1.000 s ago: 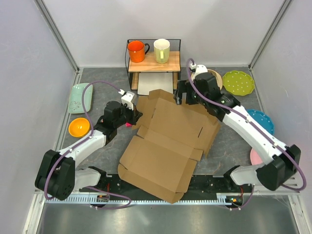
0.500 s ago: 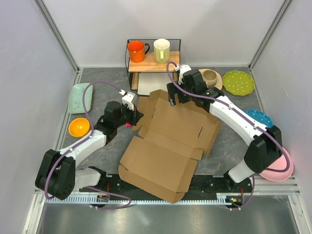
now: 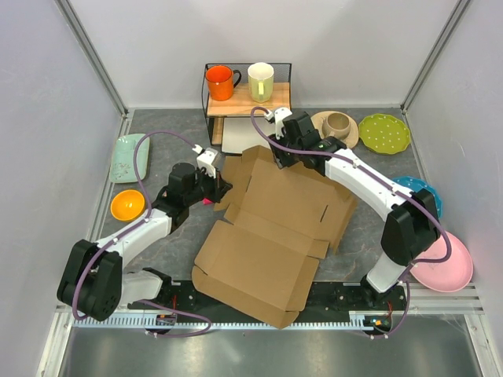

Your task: Fold the paper box

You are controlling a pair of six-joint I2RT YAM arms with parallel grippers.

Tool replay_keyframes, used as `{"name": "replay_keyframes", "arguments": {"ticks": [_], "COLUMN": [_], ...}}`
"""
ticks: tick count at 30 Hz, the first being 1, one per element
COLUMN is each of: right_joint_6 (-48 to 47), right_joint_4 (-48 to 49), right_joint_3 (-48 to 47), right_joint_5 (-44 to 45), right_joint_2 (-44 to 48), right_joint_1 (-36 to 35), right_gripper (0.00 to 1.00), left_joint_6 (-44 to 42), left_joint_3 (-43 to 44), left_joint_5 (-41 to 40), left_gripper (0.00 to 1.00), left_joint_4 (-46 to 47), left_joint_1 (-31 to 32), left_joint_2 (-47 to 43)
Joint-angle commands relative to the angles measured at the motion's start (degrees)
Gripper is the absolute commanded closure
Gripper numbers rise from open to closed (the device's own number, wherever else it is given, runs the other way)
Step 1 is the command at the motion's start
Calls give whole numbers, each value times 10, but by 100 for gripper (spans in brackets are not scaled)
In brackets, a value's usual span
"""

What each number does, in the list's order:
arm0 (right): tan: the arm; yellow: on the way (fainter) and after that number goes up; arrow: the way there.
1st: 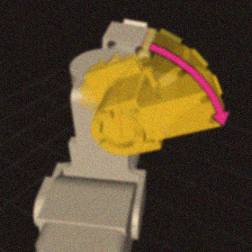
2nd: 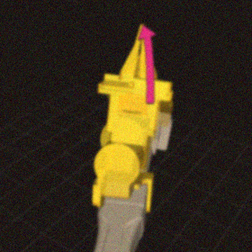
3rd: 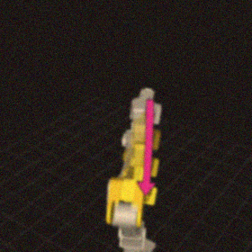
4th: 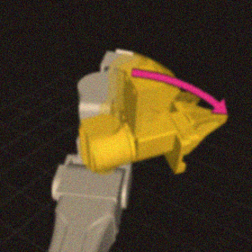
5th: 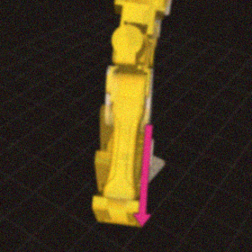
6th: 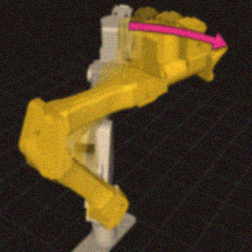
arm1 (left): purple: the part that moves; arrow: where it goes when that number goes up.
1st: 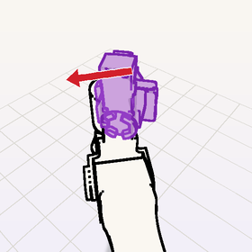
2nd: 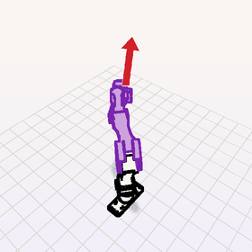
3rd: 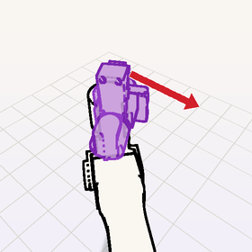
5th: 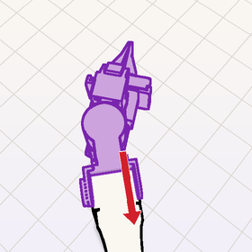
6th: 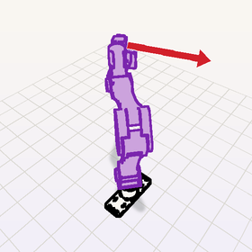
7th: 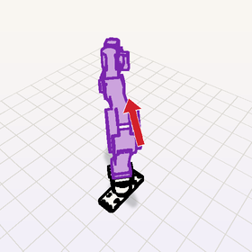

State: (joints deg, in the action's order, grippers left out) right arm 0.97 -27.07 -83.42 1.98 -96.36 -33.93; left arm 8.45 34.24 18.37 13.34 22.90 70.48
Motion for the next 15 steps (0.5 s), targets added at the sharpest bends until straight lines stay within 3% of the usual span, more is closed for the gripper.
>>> {"name": "replay_keyframes", "arguments": {"ticks": [1, 5, 10, 15], "right_joint_6": [-29, -42, -45, -24], "right_joint_4": [10, 10, 16, 33], "right_joint_3": [3, 7, 38, 63], "right_joint_5": [18, 40, 57, 120], "right_joint_2": [6, 9, 16, 13], "right_joint_1": [-4, -10, -23, -31], "right_gripper": [61, 70, 74, 92], "left_joint_6": [31, 32, 53, 43], "left_joint_3": [14, 13, -3, -12], "left_joint_5": [4, -8, -13, -59], "left_gripper": [98, 98, 98, 96], "left_joint_4": [29, 41, 58, 27], "left_joint_1": [7, 21, 22, 22], "left_joint_2": [-8, -4, -7, -28]}}
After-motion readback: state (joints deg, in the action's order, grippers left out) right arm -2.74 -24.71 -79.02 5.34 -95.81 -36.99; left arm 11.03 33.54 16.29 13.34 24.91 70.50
